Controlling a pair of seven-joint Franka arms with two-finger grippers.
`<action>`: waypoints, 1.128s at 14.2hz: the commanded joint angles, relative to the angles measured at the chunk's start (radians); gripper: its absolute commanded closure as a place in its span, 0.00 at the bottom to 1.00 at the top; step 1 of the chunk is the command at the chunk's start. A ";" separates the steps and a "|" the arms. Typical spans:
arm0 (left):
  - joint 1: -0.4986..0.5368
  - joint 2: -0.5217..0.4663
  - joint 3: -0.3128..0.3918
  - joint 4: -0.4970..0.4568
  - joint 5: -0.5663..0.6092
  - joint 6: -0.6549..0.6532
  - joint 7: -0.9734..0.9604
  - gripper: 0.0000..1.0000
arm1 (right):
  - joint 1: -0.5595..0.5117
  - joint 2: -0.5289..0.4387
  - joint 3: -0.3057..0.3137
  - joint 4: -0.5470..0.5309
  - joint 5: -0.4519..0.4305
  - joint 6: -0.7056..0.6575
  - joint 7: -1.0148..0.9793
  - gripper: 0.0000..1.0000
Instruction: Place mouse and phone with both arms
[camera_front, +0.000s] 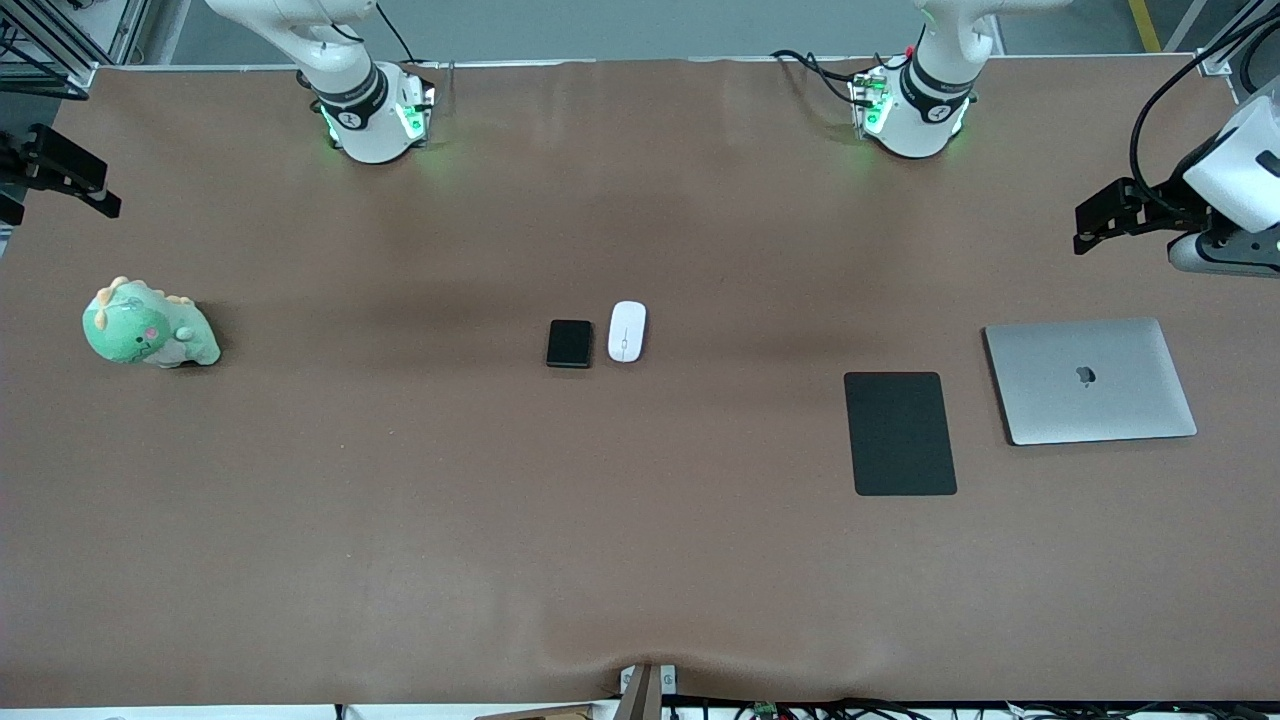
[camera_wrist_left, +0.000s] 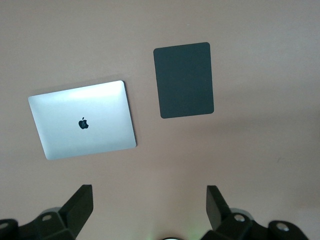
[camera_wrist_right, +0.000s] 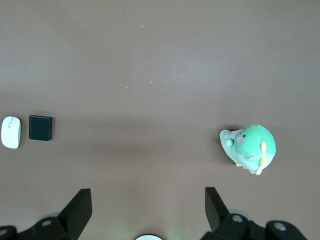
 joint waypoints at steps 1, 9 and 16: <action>0.002 0.004 -0.002 0.008 0.019 -0.019 0.028 0.00 | -0.004 -0.006 0.001 -0.006 -0.012 -0.005 -0.011 0.00; -0.015 0.037 -0.005 0.019 0.000 -0.015 -0.035 0.00 | -0.008 -0.006 0.001 -0.006 -0.012 -0.005 -0.011 0.00; -0.202 0.165 -0.019 0.085 0.000 -0.010 -0.303 0.00 | -0.008 -0.006 0.001 -0.006 -0.011 -0.005 -0.011 0.00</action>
